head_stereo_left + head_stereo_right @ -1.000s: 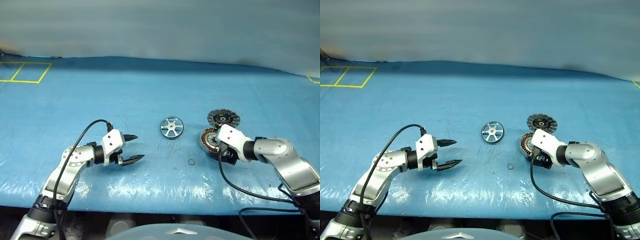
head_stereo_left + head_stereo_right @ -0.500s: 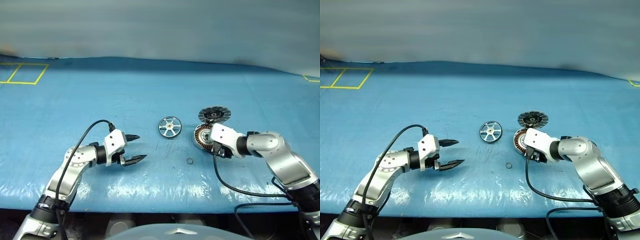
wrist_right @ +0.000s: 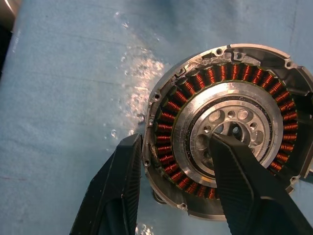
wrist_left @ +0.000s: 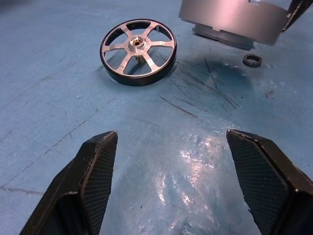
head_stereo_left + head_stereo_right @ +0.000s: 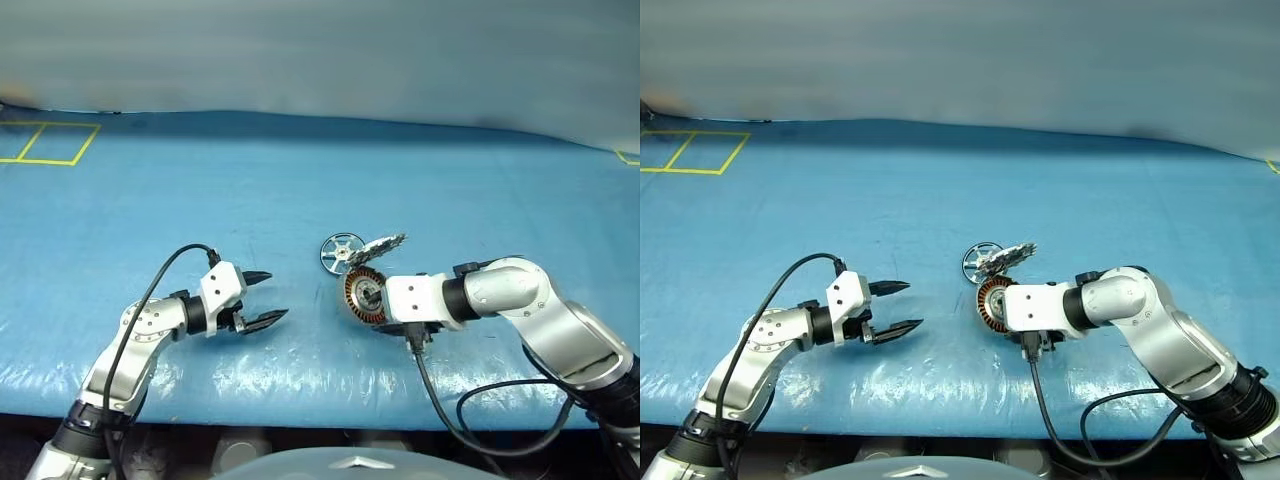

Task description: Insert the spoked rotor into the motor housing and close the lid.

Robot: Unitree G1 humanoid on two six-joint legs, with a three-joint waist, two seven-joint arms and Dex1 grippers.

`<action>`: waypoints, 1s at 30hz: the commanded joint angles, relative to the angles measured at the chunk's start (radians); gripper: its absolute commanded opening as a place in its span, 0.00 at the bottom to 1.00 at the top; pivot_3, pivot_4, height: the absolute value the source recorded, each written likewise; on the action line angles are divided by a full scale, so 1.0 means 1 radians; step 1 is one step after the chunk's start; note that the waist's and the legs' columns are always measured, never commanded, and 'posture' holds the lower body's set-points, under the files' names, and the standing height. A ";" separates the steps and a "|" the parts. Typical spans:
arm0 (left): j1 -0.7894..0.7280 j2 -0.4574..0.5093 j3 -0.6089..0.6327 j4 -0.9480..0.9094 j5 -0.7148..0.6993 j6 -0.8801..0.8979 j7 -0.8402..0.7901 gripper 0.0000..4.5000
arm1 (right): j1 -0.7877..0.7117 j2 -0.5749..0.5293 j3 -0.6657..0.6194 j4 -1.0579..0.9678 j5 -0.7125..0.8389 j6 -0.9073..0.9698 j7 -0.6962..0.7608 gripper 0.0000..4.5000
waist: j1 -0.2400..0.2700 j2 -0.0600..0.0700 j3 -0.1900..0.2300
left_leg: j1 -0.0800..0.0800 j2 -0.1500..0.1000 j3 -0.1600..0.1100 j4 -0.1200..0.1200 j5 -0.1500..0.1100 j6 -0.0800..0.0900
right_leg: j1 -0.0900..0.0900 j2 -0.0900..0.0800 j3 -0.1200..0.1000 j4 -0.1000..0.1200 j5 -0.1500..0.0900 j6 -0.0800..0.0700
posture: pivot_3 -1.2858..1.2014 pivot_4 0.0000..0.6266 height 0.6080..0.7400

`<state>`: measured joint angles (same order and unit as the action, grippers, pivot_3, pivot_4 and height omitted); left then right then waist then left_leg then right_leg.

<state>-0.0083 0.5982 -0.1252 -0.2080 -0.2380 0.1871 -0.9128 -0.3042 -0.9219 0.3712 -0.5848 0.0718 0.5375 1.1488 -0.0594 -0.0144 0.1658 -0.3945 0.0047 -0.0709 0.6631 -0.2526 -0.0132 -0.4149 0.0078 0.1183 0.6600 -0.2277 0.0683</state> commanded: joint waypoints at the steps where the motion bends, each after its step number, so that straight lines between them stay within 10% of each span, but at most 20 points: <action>1: 0.013 0.006 0.030 -0.056 -0.013 0.001 0.018 0.85 | -0.079 0.063 0.043 -0.004 0.005 0.041 -0.003 0.44 | -0.004 0.000 0.000 | 0.000 0.000 0.000 0.000 0.000 0.000 | 0.000 0.000 0.000 0.000 0.000 0.000 | 0.52 0.24 1.00; 12: 0.049 0.005 0.036 -0.096 -0.016 0.014 0.050 0.85 | -0.245 0.209 0.263 0.146 0.012 0.376 0.010 0.44 | 0.003 -0.001 0.001 | -0.001 0.000 -0.002 0.000 0.000 0.000 | 0.000 -0.001 -0.002 0.000 0.001 -0.001 | 0.52 0.24 1.00; 28: 0.055 -0.020 0.006 -0.084 0.000 0.009 0.065 0.85 | -0.350 0.420 0.265 0.212 0.112 0.853 -0.240 0.44 | -0.008 -0.003 -0.004 | 0.003 0.001 -0.004 0.000 0.001 -0.001 | 0.003 0.001 -0.004 0.001 0.000 -0.002 | 0.52 0.24 1.00; 30: 0.053 -0.022 0.003 -0.081 0.002 0.008 0.064 0.85 | -0.352 0.423 0.267 0.213 0.110 0.857 -0.276 0.57 | -0.010 -0.003 -0.004 | 0.005 0.002 -0.004 0.000 0.001 -0.001 | 0.005 0.001 -0.004 0.001 0.000 -0.004 | 0.52 0.24 1.00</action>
<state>0.0522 0.5806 -0.1220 -0.2698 -0.2365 0.2083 -0.8506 -0.6723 -0.4949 0.6231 -0.4119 0.1872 1.3586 0.9269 -0.0692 -0.0179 0.1613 -0.3888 0.0064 -0.0746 0.6636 -0.2516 -0.0148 -0.4094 0.0090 0.1146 0.6611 -0.2292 0.0622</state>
